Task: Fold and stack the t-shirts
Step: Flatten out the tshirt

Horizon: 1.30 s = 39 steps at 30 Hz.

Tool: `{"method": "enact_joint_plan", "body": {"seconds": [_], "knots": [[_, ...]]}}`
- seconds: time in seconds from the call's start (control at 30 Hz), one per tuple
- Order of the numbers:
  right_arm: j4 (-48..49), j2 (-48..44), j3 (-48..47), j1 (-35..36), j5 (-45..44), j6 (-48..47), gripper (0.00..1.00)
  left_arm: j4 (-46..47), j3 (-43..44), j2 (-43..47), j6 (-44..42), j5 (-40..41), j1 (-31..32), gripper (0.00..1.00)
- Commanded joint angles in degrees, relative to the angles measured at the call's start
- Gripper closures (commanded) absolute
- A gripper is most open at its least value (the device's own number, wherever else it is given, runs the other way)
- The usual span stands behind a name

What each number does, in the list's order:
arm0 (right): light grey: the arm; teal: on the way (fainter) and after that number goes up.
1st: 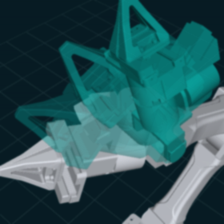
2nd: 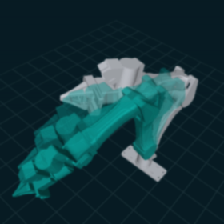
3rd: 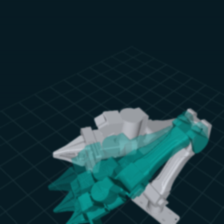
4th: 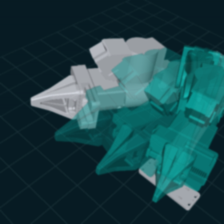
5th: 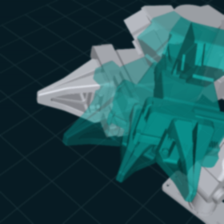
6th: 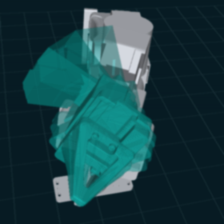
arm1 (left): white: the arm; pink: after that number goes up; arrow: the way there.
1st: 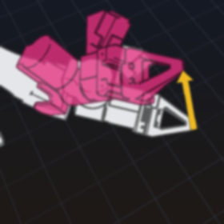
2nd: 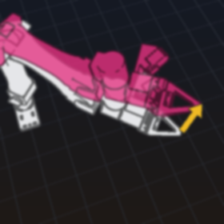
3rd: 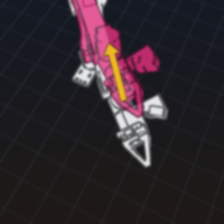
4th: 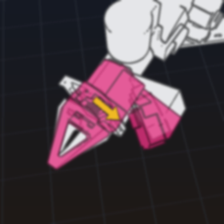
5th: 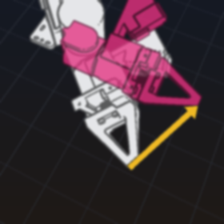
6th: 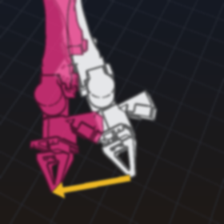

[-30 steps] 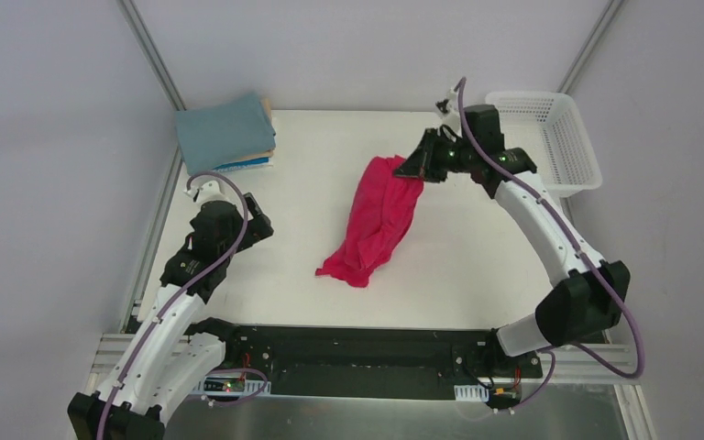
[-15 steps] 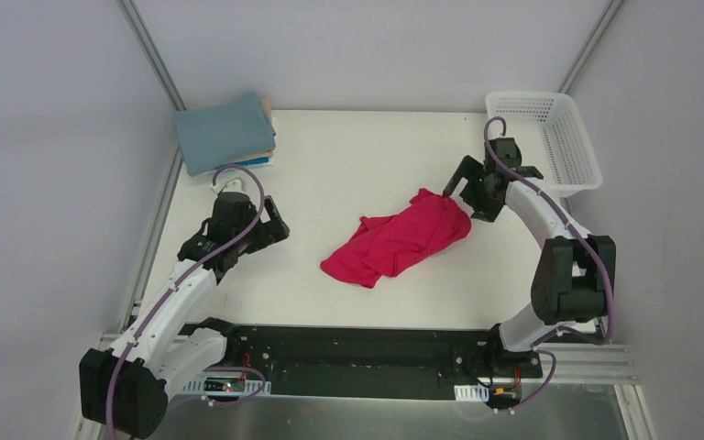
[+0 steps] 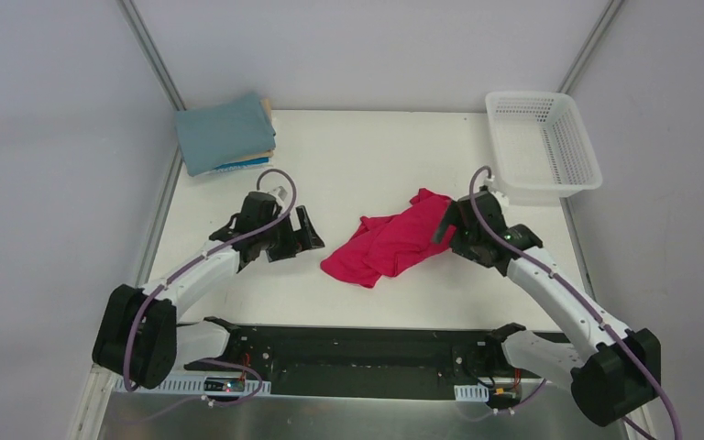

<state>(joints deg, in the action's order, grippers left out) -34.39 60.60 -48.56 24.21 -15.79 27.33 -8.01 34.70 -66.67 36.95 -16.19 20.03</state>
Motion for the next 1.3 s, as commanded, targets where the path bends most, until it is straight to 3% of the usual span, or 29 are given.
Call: {"method": "enact_joint_plan", "body": {"seconds": [0.0,0.2,0.43,0.57,0.63,1.07,1.27], "knots": [[3.04,0.07,5.31,4.18,7.7,2.51,0.01,6.55,0.25,-5.11,0.1,-5.38,2.36,0.12],[11.06,3.93,8.3,7.53,11.93,6.47,0.01,6.69,2.09,-12.21,-4.35,-6.98,5.46,0.22],[11.84,6.41,8.47,10.03,11.92,6.53,0.01,6.65,4.02,-18.99,-6.01,-6.25,9.2,0.5],[13.04,6.34,9.59,10.6,13.1,6.59,0.01,6.68,4.85,-20.95,-6.17,-5.89,9.75,0.71],[13.58,7.09,9.79,11.87,13.15,6.55,0.01,6.69,5.26,-21.13,-6.12,-6.13,9.99,0.99],[18.1,16.15,8.19,18.12,3.73,9.79,0.09,6.91,3.75,-16.29,-4.94,-3.21,10.97,1.0],[18.22,18.83,8.17,18.52,-0.37,11.77,0.22,6.96,3.64,-16.04,-4.51,-2.41,11.2,1.0]]}}
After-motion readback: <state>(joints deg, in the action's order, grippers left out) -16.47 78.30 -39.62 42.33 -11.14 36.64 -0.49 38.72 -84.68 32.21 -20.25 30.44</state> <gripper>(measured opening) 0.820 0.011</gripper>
